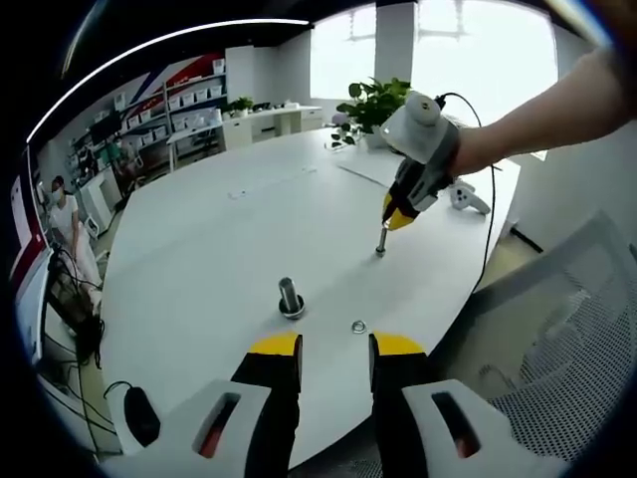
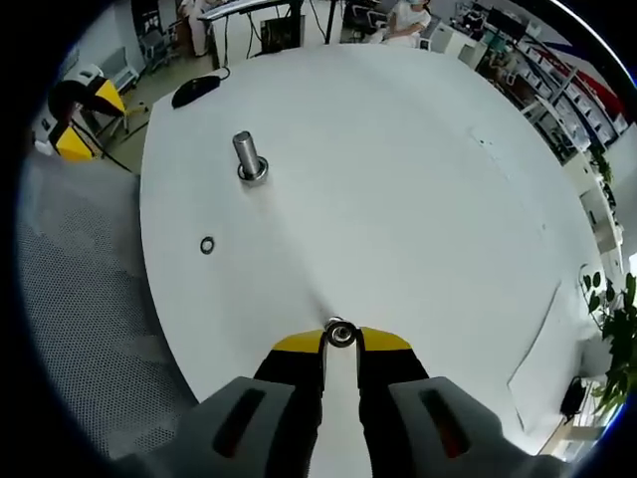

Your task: Place the washer onto the threaded stud by aligning its center hole with the stud, sliding it down to the base, and recovering from edge contact or off-axis alignment until the washer reaches the visible bottom stop.

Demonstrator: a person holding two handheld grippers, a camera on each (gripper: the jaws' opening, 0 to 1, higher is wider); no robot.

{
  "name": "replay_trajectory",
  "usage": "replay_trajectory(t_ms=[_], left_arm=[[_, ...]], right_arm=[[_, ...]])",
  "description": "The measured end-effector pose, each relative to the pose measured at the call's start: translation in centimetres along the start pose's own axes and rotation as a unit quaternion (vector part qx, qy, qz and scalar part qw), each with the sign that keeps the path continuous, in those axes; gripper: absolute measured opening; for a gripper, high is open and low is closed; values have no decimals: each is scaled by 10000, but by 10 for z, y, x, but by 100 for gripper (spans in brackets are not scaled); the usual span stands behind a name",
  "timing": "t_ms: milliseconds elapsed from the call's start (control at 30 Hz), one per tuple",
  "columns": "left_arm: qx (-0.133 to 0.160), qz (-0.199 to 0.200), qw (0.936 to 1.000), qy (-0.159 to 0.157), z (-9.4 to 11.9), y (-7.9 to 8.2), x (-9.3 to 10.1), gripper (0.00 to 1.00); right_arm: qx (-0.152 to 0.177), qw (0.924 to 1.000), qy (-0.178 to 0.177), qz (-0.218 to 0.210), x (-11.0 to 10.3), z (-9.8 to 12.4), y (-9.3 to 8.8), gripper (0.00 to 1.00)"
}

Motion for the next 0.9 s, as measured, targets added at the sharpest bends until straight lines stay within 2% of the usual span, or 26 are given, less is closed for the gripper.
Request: replay_trajectory(t_ms=[467, 900], left_arm=[[-83, 10, 10000, -44, -1, -4, 1, 25], [-140, 22, 9999, -42, -2, -6, 1, 25]], right_arm=[[-92, 9999, 94, -6, 1, -11, -4, 13], [-311, 9991, 279, -121, 1, -33, -16, 14]])
Point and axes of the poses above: the point that each gripper's makers call its tool centre point, and the gripper's own axes: z roughly backward along the fingers, x roughly to its right, y roughly out of its top, the point moved 2 cm from there along z, roughly backward along the fingers, and after that the axes turned 7 degrees about z, right-handed, at the moved point
